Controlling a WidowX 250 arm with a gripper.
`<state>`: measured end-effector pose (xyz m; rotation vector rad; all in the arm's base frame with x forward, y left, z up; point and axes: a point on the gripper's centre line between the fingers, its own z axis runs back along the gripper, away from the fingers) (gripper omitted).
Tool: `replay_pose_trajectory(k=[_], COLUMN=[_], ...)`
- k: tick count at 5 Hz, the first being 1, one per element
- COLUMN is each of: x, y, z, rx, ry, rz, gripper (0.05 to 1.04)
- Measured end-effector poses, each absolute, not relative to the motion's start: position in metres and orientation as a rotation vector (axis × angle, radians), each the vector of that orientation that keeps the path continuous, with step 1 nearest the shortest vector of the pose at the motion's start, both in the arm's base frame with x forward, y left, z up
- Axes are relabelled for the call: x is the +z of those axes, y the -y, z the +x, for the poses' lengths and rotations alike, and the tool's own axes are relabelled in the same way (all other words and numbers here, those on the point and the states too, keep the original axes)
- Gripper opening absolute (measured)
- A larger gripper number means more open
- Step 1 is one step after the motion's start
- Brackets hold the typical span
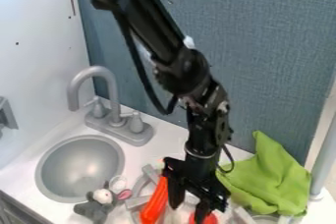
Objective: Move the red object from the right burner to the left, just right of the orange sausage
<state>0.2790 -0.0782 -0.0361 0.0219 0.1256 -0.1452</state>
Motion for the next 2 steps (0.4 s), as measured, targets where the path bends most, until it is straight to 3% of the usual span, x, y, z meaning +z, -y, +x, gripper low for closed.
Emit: replay_pose_trajectory(k=[1,2], x=[-0.003,0.027], y=[0.076,0.055], z=[0.26,0.223], rx=[-0.147,-0.084], ry=[-0.149,-0.242], rz=[0.002,0.095], gripper=[1.01,1.005])
